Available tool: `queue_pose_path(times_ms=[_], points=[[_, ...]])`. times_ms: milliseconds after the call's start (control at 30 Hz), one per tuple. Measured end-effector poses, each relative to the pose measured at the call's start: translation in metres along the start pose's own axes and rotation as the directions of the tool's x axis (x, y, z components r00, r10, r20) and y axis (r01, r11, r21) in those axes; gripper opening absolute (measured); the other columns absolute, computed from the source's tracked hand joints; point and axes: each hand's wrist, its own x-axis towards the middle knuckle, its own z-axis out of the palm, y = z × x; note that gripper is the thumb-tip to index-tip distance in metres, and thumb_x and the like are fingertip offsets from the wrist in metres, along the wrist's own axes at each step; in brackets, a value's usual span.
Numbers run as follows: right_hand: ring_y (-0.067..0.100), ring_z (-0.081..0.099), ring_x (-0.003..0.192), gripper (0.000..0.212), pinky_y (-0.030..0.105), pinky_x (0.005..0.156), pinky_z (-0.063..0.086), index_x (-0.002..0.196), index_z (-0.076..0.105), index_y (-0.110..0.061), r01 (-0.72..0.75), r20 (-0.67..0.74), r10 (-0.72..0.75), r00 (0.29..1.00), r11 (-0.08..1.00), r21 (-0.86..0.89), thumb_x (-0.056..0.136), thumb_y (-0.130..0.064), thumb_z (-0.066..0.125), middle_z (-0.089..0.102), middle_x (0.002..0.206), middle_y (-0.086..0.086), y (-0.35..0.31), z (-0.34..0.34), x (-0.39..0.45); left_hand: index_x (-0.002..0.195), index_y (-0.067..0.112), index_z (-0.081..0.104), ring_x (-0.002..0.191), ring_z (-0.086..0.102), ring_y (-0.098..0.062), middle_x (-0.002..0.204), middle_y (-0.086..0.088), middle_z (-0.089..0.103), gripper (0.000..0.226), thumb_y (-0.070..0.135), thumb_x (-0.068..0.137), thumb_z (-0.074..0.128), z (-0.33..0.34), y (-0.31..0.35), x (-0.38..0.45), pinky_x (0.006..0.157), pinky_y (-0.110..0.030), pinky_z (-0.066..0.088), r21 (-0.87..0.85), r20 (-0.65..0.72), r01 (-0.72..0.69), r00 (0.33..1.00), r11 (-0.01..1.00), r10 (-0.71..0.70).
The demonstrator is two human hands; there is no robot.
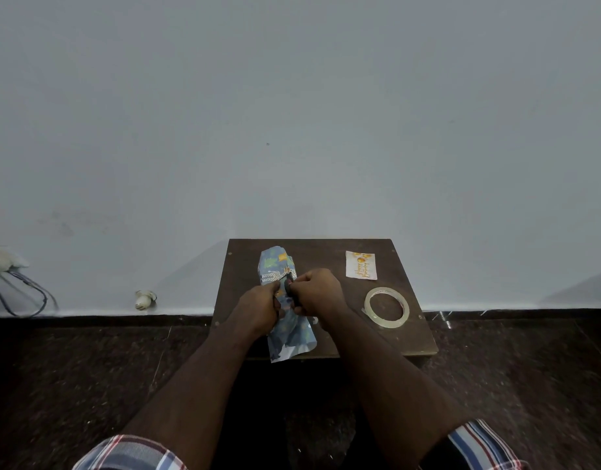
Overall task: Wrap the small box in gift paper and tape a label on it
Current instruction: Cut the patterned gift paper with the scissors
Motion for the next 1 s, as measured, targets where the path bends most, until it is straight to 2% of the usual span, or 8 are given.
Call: queue_pose_path(times_ms=[167,300,400,567,733,1000], points=[[0.031,0.074,0.069,0.018,0.052,0.066,0.062,0.073,0.077,-0.009,0.019,-0.003,-0.020,1.000,1.000,-0.024,0.075,-0.026,0.073,0.073,0.068,0.012,0.001,0.001,0.002,0.141,0.019,0.054,0.111,0.063,-0.032,0.124,-0.011,0.067,0.052,0.022,0.090,0.066,0.001,-0.002,0.001,0.089,-0.035,0.047,0.001,-0.012,-0.015,1.000,1.000,0.015],[0.028,0.074,0.062,0.015,0.052,0.066,0.062,0.072,0.077,-0.009,0.013,-0.005,-0.013,1.000,1.000,-0.005,0.077,-0.023,0.073,0.073,0.065,0.010,0.000,0.000,0.005,0.142,0.021,0.053,0.110,0.064,-0.031,0.124,-0.011,0.067,0.051,0.022,0.093,0.064,0.002,-0.002,0.003,0.089,-0.033,0.048,0.011,-0.003,-0.020,1.000,1.000,0.020],[0.030,0.074,0.065,0.014,0.051,0.067,0.063,0.072,0.077,-0.009,0.020,-0.016,-0.020,1.000,1.000,-0.017,0.077,-0.022,0.074,0.074,0.065,0.010,0.000,0.000,0.007,0.142,0.020,0.053,0.109,0.063,-0.031,0.123,-0.012,0.067,0.051,0.021,0.091,0.063,0.002,-0.002,0.002,0.087,-0.033,0.048,0.012,-0.005,-0.020,1.000,1.000,0.020],[0.024,0.069,0.053,0.015,0.048,0.065,0.063,0.071,0.076,-0.009,0.005,-0.026,-0.004,1.000,1.000,0.031,0.082,-0.019,0.073,0.074,0.071,0.017,0.000,0.001,0.007,0.133,0.022,0.059,0.108,0.064,-0.030,0.122,-0.009,0.069,0.041,0.026,0.092,0.063,0.002,-0.003,0.000,0.084,-0.031,0.048,-0.003,-0.016,-0.026,1.000,1.000,0.026],[0.021,0.068,0.050,0.016,0.047,0.065,0.064,0.073,0.076,-0.008,0.001,-0.019,0.000,1.000,0.998,0.062,0.081,-0.021,0.074,0.073,0.065,0.012,-0.001,-0.001,0.010,0.135,0.021,0.057,0.106,0.064,-0.030,0.119,-0.009,0.068,0.043,0.024,0.093,0.064,0.001,-0.001,0.000,0.078,-0.027,0.042,-0.001,-0.016,-0.031,0.999,1.000,0.031],[0.021,0.069,0.051,0.017,0.049,0.065,0.063,0.077,0.076,-0.004,0.012,-0.012,-0.012,1.000,0.999,0.037,0.082,-0.019,0.073,0.074,0.068,0.014,-0.001,-0.002,0.013,0.139,0.019,0.053,0.110,0.063,-0.029,0.124,-0.009,0.066,0.048,0.022,0.092,0.064,0.000,0.001,-0.001,0.085,-0.030,0.046,0.019,-0.002,-0.011,1.000,1.000,0.011]])
